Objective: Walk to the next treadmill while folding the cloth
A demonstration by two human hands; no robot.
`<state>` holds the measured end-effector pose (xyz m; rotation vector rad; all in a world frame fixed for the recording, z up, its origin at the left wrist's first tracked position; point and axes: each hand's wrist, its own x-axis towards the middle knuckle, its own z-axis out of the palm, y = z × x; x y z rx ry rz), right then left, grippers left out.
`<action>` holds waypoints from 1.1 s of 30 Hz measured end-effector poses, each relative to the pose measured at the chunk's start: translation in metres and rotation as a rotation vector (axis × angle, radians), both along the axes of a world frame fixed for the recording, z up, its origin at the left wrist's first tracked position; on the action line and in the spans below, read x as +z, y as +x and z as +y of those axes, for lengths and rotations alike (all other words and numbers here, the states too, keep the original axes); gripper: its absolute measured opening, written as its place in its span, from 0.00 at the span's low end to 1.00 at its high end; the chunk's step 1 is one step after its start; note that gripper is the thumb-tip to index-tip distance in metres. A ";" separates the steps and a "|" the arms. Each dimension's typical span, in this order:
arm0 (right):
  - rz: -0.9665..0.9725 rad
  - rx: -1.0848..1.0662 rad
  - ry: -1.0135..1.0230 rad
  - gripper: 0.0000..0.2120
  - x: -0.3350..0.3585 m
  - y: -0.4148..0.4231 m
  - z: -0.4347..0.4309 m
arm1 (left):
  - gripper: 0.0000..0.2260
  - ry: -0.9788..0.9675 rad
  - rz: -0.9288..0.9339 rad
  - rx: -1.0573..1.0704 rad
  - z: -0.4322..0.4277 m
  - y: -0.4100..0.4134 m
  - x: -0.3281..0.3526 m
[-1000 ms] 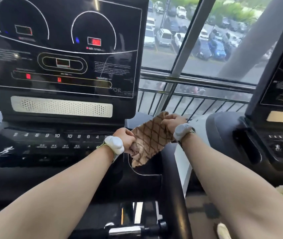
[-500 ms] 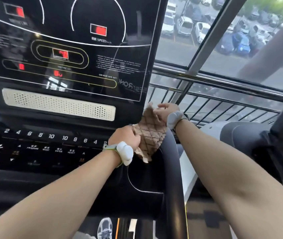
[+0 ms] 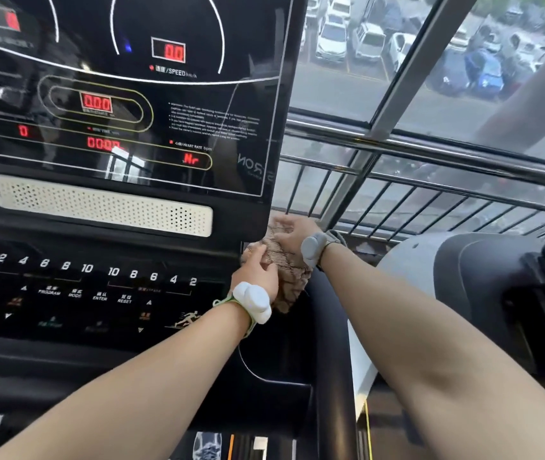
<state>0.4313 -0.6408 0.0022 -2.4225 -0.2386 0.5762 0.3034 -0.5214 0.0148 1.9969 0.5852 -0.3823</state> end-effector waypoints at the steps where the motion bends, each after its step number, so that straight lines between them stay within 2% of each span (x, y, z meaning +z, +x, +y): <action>1: -0.019 0.029 -0.022 0.24 -0.003 -0.001 0.002 | 0.24 0.056 -0.005 -0.030 0.001 -0.001 -0.002; 4: -0.024 0.035 -0.039 0.22 -0.012 0.008 0.004 | 0.24 0.153 -0.011 -0.102 -0.001 0.009 -0.010; 16: -0.014 0.094 -0.149 0.25 -0.018 0.014 -0.011 | 0.23 0.235 -0.063 -0.102 -0.009 0.020 -0.024; 21: 0.032 0.030 -0.151 0.25 -0.014 -0.003 -0.029 | 0.25 0.222 -0.061 -0.169 -0.019 0.019 -0.027; 27: 0.055 -0.100 -0.227 0.27 -0.022 -0.037 -0.062 | 0.26 0.108 -0.063 -0.294 -0.036 0.006 -0.026; 30: 0.114 -0.225 -0.113 0.27 -0.013 -0.066 -0.064 | 0.27 0.123 -0.071 -0.380 -0.041 0.000 -0.026; 31: 0.065 -0.221 -0.103 0.27 -0.009 -0.082 -0.066 | 0.26 0.133 -0.083 -0.421 -0.044 -0.005 -0.024; 32: -0.001 -0.111 -0.182 0.28 -0.015 -0.091 -0.069 | 0.26 0.150 -0.096 -0.451 -0.045 -0.005 -0.023; 33: -0.102 0.103 -0.417 0.29 -0.021 -0.103 -0.074 | 0.25 0.158 -0.103 -0.487 -0.047 -0.008 -0.021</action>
